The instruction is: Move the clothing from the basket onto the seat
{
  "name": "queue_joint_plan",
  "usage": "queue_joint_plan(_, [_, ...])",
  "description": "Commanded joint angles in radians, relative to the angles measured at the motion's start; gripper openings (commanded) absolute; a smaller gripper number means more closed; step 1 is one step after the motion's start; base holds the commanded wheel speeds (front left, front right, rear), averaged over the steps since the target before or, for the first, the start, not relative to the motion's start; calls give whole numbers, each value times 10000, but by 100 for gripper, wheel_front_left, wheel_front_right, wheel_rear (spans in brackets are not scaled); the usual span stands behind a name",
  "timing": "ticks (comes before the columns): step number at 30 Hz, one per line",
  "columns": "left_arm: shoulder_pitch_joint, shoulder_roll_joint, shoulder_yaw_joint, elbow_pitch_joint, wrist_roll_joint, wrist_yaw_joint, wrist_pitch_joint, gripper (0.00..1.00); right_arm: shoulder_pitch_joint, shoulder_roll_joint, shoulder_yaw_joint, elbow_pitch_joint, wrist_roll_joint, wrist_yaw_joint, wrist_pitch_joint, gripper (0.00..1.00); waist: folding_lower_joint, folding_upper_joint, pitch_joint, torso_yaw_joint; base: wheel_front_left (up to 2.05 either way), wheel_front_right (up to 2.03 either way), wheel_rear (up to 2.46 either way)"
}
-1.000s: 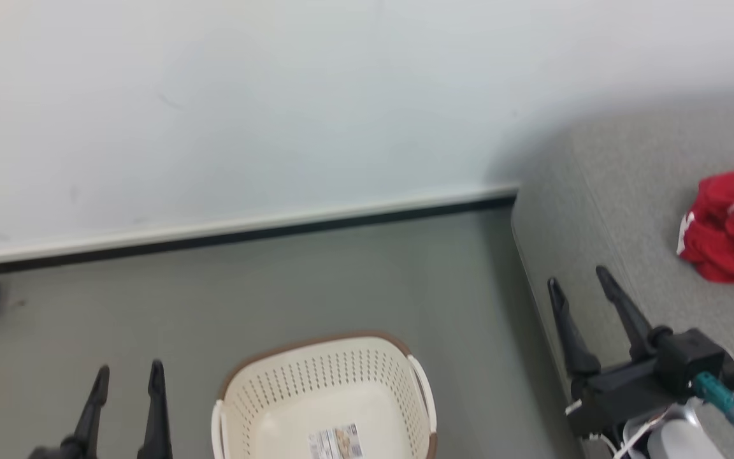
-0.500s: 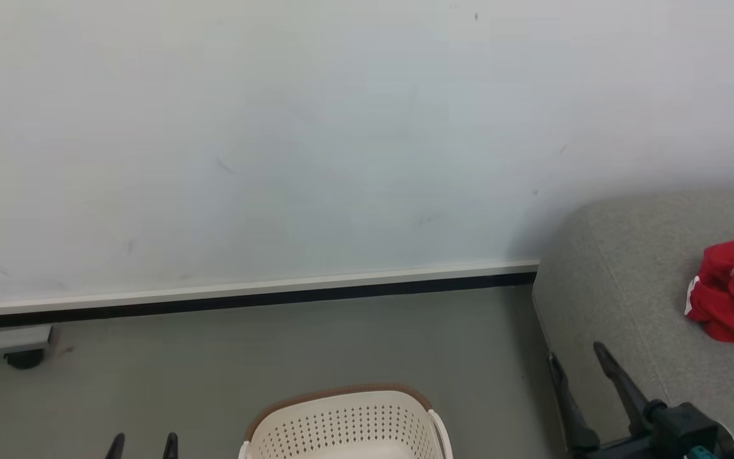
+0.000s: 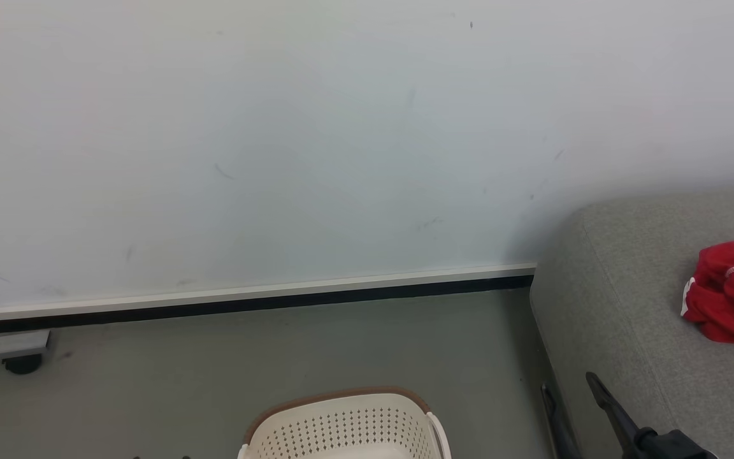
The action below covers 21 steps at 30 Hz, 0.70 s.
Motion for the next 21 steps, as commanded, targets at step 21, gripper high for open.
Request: queue_joint_plan(21, [0, -568, 379, 341, 438, -570, -50, 100, 319, 80, -246, 127, -88, -7, -8, 100, -1, 0, 48, -10, 0, 0, 0])
